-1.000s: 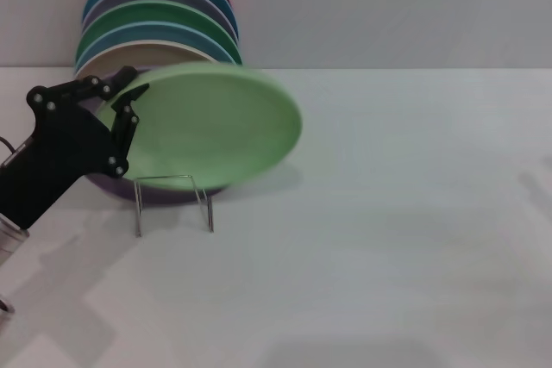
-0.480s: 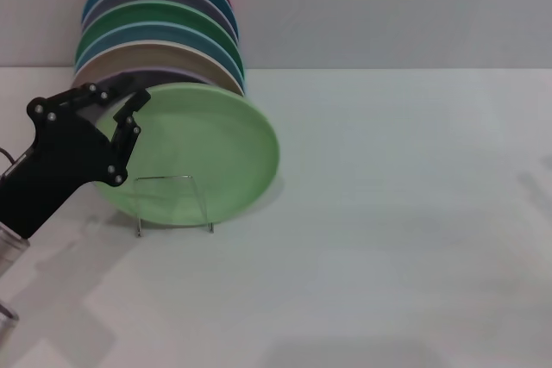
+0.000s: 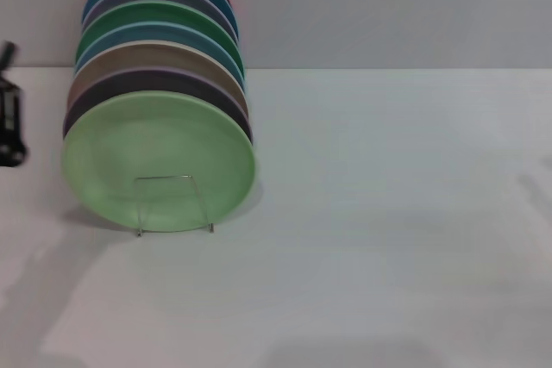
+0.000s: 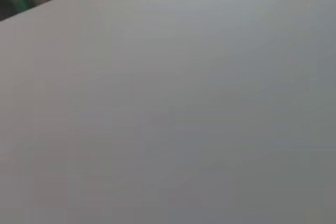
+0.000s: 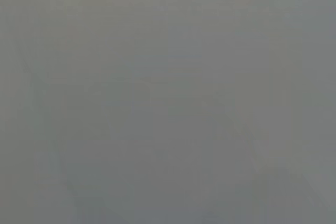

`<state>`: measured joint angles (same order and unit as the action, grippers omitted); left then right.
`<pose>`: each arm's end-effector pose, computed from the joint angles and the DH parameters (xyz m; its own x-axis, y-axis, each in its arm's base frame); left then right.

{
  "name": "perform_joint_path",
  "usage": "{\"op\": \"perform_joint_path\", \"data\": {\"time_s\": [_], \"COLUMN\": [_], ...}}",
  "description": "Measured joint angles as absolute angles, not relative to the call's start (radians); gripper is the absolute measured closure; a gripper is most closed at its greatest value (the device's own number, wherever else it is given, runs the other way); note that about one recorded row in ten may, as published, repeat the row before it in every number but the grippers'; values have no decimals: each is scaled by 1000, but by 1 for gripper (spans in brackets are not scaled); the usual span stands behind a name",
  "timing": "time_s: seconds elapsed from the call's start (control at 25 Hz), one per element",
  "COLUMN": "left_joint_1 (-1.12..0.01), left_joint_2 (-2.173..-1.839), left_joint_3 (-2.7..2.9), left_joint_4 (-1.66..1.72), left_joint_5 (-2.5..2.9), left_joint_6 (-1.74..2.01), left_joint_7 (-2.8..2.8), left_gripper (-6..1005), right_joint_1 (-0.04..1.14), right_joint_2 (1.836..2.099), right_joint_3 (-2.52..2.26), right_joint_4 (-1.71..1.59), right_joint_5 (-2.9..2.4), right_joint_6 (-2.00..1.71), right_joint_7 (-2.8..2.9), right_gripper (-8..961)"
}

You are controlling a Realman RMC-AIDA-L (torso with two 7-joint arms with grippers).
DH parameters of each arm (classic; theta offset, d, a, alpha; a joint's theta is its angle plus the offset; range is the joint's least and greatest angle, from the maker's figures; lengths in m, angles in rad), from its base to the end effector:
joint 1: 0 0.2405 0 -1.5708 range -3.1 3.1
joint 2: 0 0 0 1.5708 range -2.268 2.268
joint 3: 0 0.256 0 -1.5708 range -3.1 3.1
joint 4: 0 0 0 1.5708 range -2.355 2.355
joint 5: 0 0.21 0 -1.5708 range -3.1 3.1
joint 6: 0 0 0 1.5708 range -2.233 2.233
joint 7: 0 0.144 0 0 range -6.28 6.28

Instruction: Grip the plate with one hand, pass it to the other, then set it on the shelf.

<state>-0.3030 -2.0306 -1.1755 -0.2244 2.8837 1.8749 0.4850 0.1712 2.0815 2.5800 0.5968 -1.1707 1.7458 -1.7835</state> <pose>-0.2694 0.2595 0.0393 0.6798 -0.7326 0.0339 0.1215 0.0669 -0.9903 0.3200 0.2484 0.1056 0.2145 0.0603 -0.9749 -0.7684 -0.6057 -0.2065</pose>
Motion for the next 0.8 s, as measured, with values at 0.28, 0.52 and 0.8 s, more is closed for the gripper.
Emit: {"op": "perform_joint_path", "data": {"time_s": [0.28,0.52,0.8], "left_joint_1": [-254,-254,-259], "left_joint_2": [-2066,-2065,-2077], "left_joint_3": [-1541,-1693,-1676], "left_joint_4": [-181,-141,-121], "left_joint_5": [2874,2870,2876], "left_joint_6": [1781,1530,1525], "left_joint_7": [103,-328,-187], "left_gripper": [812,689,566], "right_joint_1": [158,172,199], "right_joint_2": [2091,2093,2092], "right_joint_3": [2587,2523,2486], "right_joint_4": [540,338,311], "right_joint_5": [-1158,-989,-972], "right_joint_6": [1746,1731,1691], "right_joint_7": [-2063,-2487,-2527], "right_gripper": [219,218,217]}}
